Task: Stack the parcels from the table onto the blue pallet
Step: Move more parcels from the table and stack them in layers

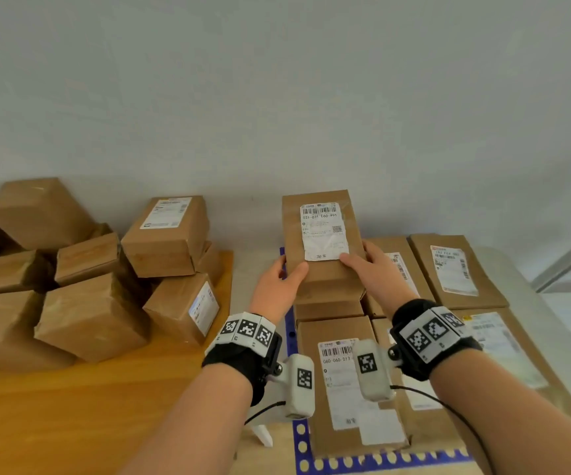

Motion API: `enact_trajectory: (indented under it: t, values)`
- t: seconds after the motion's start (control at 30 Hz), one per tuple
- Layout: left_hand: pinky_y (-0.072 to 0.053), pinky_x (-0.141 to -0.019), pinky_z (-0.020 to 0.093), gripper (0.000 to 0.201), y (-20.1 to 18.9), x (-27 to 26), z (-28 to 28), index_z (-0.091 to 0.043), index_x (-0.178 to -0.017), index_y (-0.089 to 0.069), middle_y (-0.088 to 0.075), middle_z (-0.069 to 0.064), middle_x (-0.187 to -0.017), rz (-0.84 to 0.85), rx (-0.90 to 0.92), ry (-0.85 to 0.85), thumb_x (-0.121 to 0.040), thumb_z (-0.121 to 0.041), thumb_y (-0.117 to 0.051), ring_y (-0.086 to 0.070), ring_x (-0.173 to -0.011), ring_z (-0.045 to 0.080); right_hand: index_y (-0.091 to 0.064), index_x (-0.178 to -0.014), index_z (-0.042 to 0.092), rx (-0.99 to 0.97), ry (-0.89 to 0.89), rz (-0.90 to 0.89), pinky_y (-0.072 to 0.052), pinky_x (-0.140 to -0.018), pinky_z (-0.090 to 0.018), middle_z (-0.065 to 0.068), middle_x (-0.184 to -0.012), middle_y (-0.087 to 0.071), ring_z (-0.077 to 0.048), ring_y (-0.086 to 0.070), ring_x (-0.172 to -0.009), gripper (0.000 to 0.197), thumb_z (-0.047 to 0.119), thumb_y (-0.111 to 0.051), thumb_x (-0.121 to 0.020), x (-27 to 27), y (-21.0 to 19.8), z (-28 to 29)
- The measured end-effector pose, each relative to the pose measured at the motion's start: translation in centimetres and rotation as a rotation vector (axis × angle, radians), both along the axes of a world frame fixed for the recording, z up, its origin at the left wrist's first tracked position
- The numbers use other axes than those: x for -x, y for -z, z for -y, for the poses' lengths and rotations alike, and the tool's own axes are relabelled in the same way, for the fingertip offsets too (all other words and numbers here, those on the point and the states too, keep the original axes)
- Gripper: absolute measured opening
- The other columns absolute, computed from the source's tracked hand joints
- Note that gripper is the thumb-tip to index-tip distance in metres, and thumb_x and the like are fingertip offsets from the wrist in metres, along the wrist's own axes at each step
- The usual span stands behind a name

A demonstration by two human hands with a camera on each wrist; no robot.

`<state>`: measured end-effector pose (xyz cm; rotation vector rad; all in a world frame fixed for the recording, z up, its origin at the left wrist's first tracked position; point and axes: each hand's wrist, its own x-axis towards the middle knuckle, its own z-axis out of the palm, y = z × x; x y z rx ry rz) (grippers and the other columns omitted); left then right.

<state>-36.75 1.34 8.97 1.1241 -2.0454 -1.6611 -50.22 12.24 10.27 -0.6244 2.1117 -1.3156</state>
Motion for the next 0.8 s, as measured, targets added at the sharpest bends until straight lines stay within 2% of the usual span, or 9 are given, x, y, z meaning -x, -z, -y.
enact_trajectory:
  t: [0.1, 0.17, 0.23, 0.33, 0.43, 0.53, 0.6, 0.67, 0.8]
  values:
    - [-0.044, -0.103, 0.034, 0.050, 1.5, 0.9, -0.6, -0.034, -0.143, -0.037, -0.054, -0.010, -0.133, 0.045, -0.016, 0.043, -0.096, -0.047, -0.049, -0.054, -0.116, 0.011, -0.050, -0.136, 0.025, -0.031, -0.003, 0.045, -0.051, -0.096, -0.040, 0.007, -0.120, -0.063, -0.016, -0.061, -0.106, 0.043, 0.035, -0.059, -0.095, 1.1, 1.5, -0.4]
    - [-0.044, -0.104, 0.038, 0.051, 2.5, 1.2, -0.9, -0.035, -0.144, -0.036, -0.053, -0.010, -0.137, 0.062, -0.016, 0.059, -0.096, -0.049, -0.048, -0.054, -0.118, 0.011, -0.049, -0.137, 0.026, -0.049, -0.012, 0.063, -0.051, -0.098, -0.043, 0.005, -0.122, -0.063, -0.018, -0.061, -0.108, 0.045, 0.037, -0.059, -0.095, 1.6, 2.4, -0.6]
    - [-0.044, -0.103, 0.035, 0.051, 2.9, 1.4, -1.2, -0.033, -0.144, -0.036, -0.052, -0.014, -0.135, 0.071, -0.017, 0.030, -0.096, -0.049, -0.048, -0.053, -0.117, 0.009, -0.047, -0.138, 0.026, -0.051, -0.023, 0.080, -0.051, -0.097, -0.043, 0.004, -0.124, -0.062, -0.017, -0.061, -0.108, 0.046, 0.037, -0.058, -0.095, 1.9, 2.9, -0.8]
    - [-0.045, -0.092, 0.026, 0.049, 2.8, 1.7, -1.6, -0.031, -0.142, -0.039, -0.053, -0.015, -0.125, 0.060, -0.015, -0.027, -0.097, -0.047, -0.049, -0.053, -0.108, 0.006, -0.046, -0.137, 0.027, -0.051, -0.034, 0.097, -0.052, -0.095, -0.041, 0.004, -0.123, -0.062, -0.016, -0.061, -0.107, 0.045, 0.038, -0.058, -0.095, 2.1, 3.3, -0.9]
    - [-0.043, -0.077, 0.017, 0.039, 2.6, 1.8, -2.0, -0.037, -0.132, -0.041, -0.054, -0.016, -0.120, 0.042, -0.040, -0.070, -0.096, -0.045, -0.053, -0.054, -0.094, -0.002, -0.047, -0.135, 0.029, -0.045, -0.022, 0.122, -0.052, -0.095, -0.042, 0.004, -0.122, -0.063, -0.017, -0.061, -0.106, 0.045, 0.039, -0.060, -0.093, 2.2, 3.5, -1.0]
    - [-0.041, -0.070, 0.016, 0.054, 2.6, 1.7, -2.6, -0.031, -0.141, -0.032, -0.049, -0.014, -0.113, 0.056, -0.086, -0.096, -0.095, -0.047, -0.053, -0.051, -0.092, 0.000, -0.047, -0.136, 0.027, -0.030, -0.003, 0.132, -0.052, -0.095, -0.040, 0.004, -0.121, -0.062, -0.016, -0.061, -0.106, 0.046, 0.037, -0.061, -0.093, 2.2, 3.7, -1.3]
    - [-0.049, -0.078, 0.023, 0.061, 3.0, 1.8, -2.7, -0.029, -0.144, -0.027, -0.053, -0.010, -0.120, 0.065, -0.134, -0.111, -0.093, -0.051, -0.053, -0.056, -0.101, 0.008, -0.046, -0.138, 0.025, -0.034, 0.005, 0.129, -0.051, -0.095, -0.039, 0.004, -0.123, -0.061, -0.016, -0.060, -0.107, 0.048, 0.037, -0.061, -0.093, 2.2, 3.7, -1.3]
    - [-0.051, -0.094, 0.038, 0.064, 3.3, 1.9, -2.8, -0.030, -0.144, -0.026, -0.056, -0.006, -0.124, 0.070, -0.171, -0.125, -0.092, -0.054, -0.053, -0.059, -0.107, 0.015, -0.043, -0.142, 0.025, -0.040, 0.005, 0.127, -0.050, -0.098, -0.042, 0.003, -0.128, -0.060, -0.017, -0.059, -0.111, 0.056, 0.040, -0.060, -0.091, 2.1, 3.8, -1.2]
    - [-0.048, -0.099, 0.046, 0.067, 3.6, 2.0, -2.9, -0.034, -0.145, -0.026, -0.057, -0.005, -0.129, 0.065, -0.191, -0.106, -0.089, -0.061, -0.051, -0.059, -0.111, 0.017, -0.036, -0.148, 0.025, -0.064, 0.032, 0.168, -0.046, -0.103, -0.043, 0.003, -0.135, -0.055, -0.019, -0.055, -0.117, 0.063, 0.044, -0.057, -0.092, 1.8, 4.1, -1.2]
